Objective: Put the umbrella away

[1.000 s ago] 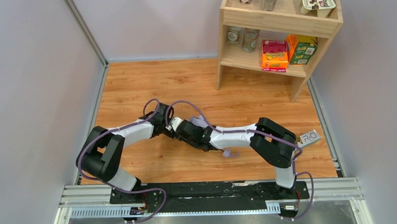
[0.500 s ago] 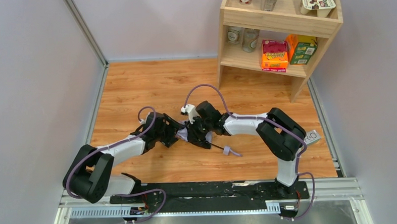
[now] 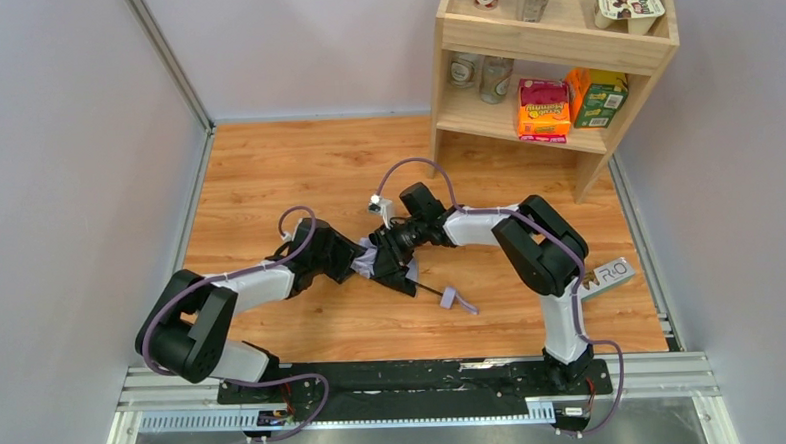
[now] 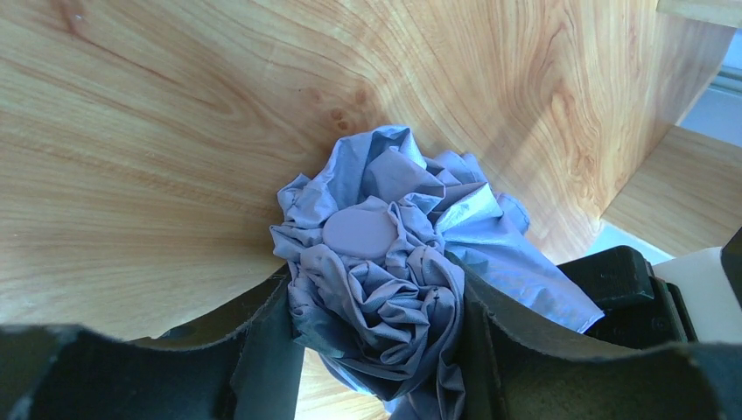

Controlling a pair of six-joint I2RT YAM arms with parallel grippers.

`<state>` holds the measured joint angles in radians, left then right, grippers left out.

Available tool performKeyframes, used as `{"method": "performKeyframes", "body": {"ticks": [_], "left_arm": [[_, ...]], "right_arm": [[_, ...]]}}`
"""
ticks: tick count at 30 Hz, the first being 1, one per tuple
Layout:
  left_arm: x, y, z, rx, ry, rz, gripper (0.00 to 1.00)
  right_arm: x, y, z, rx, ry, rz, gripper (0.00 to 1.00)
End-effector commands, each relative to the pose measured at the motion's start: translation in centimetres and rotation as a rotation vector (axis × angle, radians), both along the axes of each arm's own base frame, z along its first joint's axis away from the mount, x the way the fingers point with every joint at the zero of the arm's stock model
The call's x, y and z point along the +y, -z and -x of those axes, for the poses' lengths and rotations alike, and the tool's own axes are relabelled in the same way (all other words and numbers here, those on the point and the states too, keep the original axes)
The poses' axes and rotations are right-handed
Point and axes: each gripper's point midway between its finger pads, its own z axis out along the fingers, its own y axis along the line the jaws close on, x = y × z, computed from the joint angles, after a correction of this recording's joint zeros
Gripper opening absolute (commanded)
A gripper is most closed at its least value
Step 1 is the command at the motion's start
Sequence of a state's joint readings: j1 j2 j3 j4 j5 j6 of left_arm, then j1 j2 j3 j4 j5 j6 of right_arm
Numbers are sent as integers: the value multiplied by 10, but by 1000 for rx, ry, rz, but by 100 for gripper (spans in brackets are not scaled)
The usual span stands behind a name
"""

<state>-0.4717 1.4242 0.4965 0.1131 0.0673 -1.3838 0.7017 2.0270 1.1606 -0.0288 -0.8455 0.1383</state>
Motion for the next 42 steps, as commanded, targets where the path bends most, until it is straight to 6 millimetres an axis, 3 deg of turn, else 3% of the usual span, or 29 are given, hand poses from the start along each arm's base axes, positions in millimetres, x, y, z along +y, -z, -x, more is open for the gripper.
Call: {"method": "performKeyframes", "body": {"ticks": [1,3,6,10,14,16,19,21,23,24,26,29,31,33,37,42], "left_arm": [[39,60,47,165,43,-238,12],[38,63,52,188,45,-229,1],[40,67,59,229,34,-232,0],[43,71,79,357,13,-242,0],[40,65,86,434,24,-241,0],[40,64,87,451,20,-242,0],[40,61,88,467,16,-249,0],[41,60,90,481,18,-252,0],[42,61,94,499,18,-255,0],[41,61,94,501,15,-251,0],[40,62,93,488,17,-243,0],[35,58,83,418,40,-221,0],[30,53,75,341,72,-197,17],[25,45,64,239,92,-164,75],[27,36,59,158,91,-155,79],[26,43,63,165,129,-175,79]], "right_arm": [[-18,29,56,227,-60,138,0],[-22,29,48,189,-2,188,0],[-31,24,36,59,82,303,14],[-35,14,26,-203,149,449,49],[-37,11,7,-503,210,625,68],[-35,8,-1,-626,222,701,72],[-48,4,-19,-822,308,837,73],[-55,5,-23,-890,352,878,70],[-58,10,-21,-890,361,863,59],[-59,15,-19,-878,351,852,51],[-59,26,-13,-841,321,846,25],[-53,44,0,-727,277,784,1],[-47,54,11,-623,232,704,0],[-42,60,26,-503,186,618,0],[-23,55,50,-213,90,381,0],[-11,34,67,81,-25,175,0]]}}
